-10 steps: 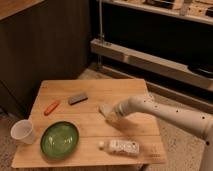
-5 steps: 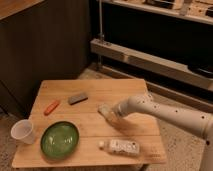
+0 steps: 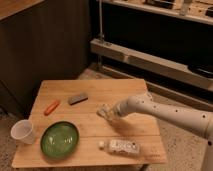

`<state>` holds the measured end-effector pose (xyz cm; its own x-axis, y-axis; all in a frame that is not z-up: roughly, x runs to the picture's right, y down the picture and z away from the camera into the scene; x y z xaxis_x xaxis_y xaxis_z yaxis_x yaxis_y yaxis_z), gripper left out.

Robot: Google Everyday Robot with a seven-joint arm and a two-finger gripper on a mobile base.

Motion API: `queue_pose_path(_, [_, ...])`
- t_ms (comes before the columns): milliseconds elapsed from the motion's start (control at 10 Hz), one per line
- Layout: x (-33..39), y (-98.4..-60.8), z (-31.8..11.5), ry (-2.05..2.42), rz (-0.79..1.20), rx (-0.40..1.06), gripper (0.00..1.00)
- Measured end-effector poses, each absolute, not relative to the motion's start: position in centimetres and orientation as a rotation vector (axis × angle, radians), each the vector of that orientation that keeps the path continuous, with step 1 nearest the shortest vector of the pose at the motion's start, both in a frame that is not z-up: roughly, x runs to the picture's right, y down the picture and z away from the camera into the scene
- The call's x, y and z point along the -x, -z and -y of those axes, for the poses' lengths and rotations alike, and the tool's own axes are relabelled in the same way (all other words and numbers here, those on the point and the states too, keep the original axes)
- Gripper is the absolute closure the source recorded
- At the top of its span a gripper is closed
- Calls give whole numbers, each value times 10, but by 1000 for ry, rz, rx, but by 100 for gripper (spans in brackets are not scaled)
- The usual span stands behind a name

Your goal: Place the white sponge in the ceramic bowl

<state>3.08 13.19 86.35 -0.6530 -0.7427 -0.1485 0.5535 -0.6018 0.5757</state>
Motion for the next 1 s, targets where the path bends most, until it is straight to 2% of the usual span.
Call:
queue_pose_path(600, [-21,-839,-114,2264,618,-473,83])
queue_pose_path(1000, [-2,-802,-91,2303,601,-466,83])
